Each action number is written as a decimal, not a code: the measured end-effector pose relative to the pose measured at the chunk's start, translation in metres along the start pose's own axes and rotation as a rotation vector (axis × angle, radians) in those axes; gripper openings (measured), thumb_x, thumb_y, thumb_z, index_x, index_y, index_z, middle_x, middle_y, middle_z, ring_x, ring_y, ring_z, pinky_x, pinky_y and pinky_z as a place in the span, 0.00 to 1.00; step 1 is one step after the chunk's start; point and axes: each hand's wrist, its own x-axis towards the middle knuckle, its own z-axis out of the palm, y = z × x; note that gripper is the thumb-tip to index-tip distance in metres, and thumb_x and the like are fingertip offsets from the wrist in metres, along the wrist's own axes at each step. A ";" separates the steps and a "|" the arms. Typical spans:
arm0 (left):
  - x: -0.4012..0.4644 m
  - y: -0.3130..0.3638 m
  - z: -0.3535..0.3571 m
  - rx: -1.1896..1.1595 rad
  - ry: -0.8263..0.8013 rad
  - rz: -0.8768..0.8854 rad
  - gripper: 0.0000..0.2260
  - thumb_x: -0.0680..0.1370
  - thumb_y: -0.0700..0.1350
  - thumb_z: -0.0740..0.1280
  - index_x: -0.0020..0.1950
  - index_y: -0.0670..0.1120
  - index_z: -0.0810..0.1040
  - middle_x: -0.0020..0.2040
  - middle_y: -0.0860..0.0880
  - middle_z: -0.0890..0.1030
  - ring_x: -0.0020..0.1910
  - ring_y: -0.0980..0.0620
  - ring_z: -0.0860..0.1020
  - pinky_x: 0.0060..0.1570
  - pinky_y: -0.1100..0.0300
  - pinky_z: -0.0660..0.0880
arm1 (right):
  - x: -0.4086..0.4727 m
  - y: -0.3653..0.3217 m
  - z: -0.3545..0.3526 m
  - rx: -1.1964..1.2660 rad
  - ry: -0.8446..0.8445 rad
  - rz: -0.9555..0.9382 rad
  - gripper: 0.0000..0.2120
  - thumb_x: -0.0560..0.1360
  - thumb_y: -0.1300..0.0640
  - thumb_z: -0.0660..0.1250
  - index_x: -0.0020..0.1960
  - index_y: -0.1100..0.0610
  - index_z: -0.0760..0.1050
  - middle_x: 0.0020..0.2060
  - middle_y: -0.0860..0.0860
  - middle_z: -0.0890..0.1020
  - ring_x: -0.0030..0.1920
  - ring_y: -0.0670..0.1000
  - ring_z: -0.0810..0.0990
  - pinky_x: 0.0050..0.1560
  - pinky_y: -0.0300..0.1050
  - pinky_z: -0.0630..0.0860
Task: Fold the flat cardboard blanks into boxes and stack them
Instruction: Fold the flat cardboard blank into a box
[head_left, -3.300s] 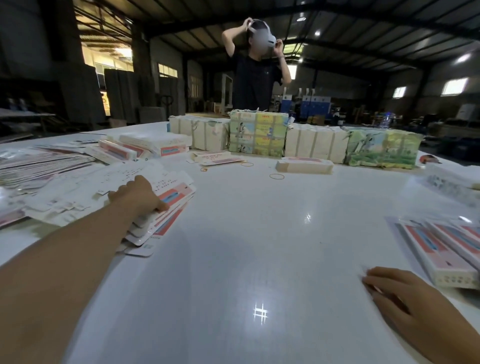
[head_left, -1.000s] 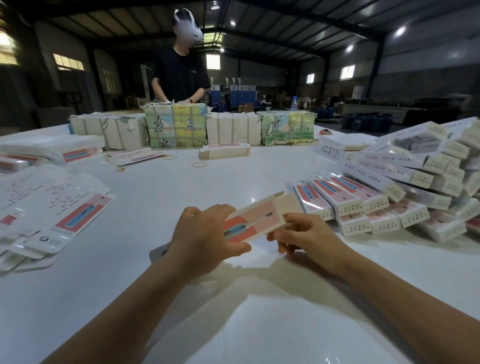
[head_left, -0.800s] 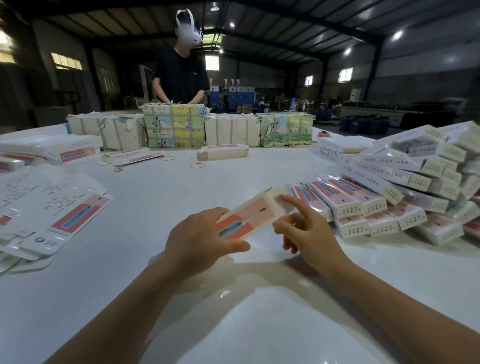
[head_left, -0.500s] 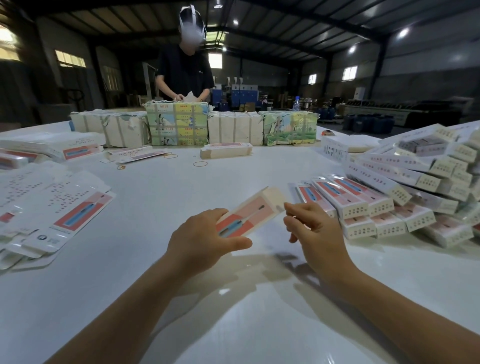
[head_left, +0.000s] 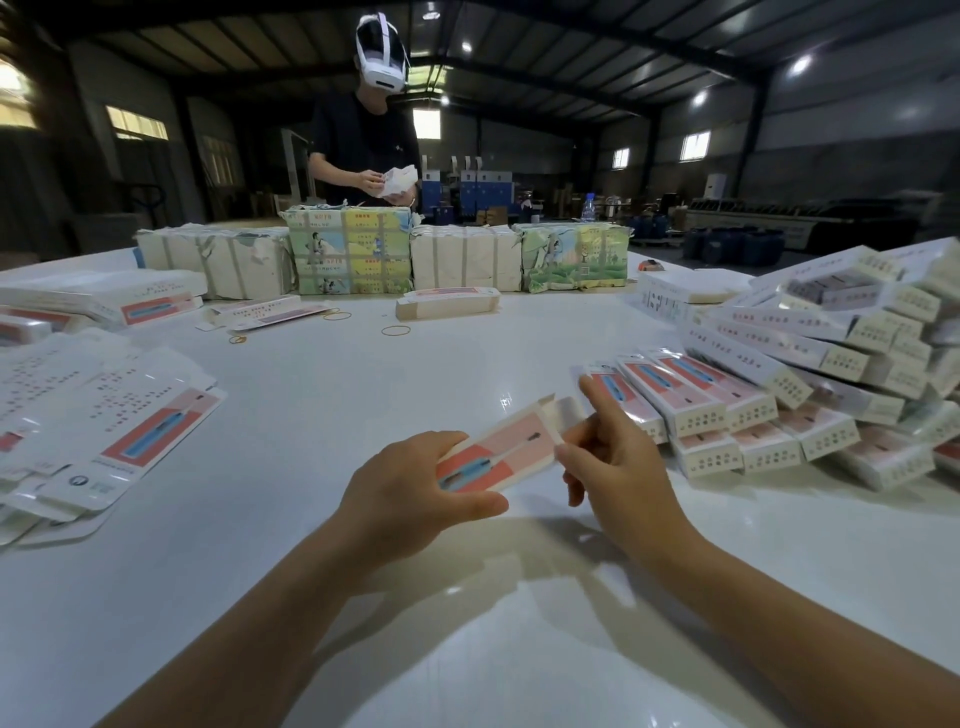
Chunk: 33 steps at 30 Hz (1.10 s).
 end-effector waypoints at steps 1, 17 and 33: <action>-0.001 0.000 0.000 0.021 -0.005 0.008 0.25 0.62 0.69 0.64 0.55 0.61 0.73 0.50 0.62 0.77 0.43 0.55 0.79 0.43 0.63 0.80 | 0.000 0.000 0.000 0.002 -0.013 0.034 0.32 0.76 0.66 0.64 0.68 0.39 0.55 0.37 0.53 0.76 0.31 0.45 0.76 0.34 0.40 0.78; 0.000 0.003 0.007 0.146 0.058 0.021 0.24 0.68 0.68 0.66 0.57 0.57 0.73 0.49 0.60 0.76 0.41 0.55 0.78 0.42 0.64 0.78 | -0.003 -0.004 0.003 -0.219 -0.023 0.017 0.10 0.79 0.59 0.62 0.56 0.47 0.76 0.52 0.50 0.78 0.44 0.41 0.77 0.40 0.29 0.73; -0.004 0.023 0.015 -0.025 0.035 0.044 0.30 0.61 0.73 0.60 0.55 0.57 0.73 0.47 0.60 0.77 0.41 0.56 0.80 0.43 0.65 0.79 | -0.002 0.000 0.000 -0.125 -0.014 -0.131 0.06 0.79 0.56 0.61 0.53 0.56 0.75 0.37 0.48 0.82 0.39 0.45 0.83 0.37 0.36 0.78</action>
